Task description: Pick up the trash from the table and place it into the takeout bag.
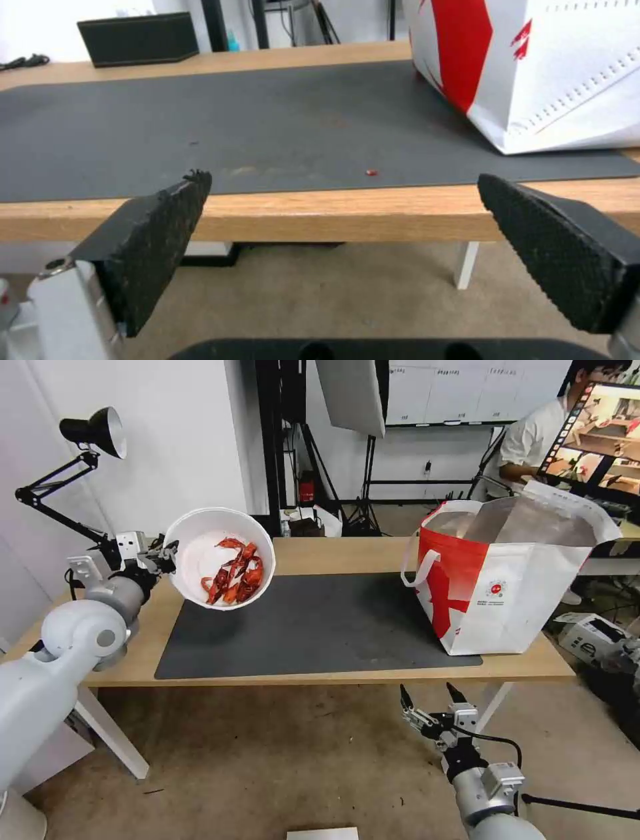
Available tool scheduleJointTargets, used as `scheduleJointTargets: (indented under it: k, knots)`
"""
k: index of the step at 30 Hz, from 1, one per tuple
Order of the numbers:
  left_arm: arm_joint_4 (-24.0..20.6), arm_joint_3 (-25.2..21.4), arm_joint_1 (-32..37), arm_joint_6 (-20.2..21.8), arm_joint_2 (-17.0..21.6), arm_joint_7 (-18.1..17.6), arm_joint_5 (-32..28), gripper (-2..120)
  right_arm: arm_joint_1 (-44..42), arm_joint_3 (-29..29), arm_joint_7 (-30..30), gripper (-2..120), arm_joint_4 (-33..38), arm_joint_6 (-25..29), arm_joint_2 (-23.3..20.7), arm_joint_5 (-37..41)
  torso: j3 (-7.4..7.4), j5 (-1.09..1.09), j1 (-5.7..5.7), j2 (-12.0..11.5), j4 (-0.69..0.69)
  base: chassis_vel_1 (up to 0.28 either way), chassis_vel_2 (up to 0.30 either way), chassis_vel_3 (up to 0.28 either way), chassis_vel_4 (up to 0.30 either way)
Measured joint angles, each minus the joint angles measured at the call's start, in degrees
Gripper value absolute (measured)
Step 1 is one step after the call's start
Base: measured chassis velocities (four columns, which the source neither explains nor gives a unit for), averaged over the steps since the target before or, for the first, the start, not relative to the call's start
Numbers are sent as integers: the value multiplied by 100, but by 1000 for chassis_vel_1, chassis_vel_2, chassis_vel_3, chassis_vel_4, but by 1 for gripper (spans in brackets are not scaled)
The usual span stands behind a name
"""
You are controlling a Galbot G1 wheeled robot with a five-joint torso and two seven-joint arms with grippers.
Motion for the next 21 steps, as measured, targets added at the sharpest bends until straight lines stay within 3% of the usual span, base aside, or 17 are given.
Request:
scheduleJointTargets:
  k: [4,10,11,14,21]
  knots:
    - [-59,267,-362,68,-64,-99,-190,0,0,0,0,100,0,0,0,0,0,0,0,0,0,0,0,0,0]
    - [-69,1356,-1669,315,-485,-398,-728,0,0,0,0,100,0,0,0,0,0,2,0,0,-2,0,0,0,0]
    - [-69,1356,-1669,315,-485,-398,-728,0,0,0,0,100,0,0,0,0,0,2,0,0,-2,0,0,0,0]
    - [66,1956,-2370,516,-754,-556,-1121,0,1,0,0,100,0,0,-1,0,0,2,0,0,-2,0,0,0,0]
    - [495,2638,-3306,713,-1316,-772,-1568,0,0,0,0,100,0,0,0,0,1,0,0,0,0,0,0,0,0]
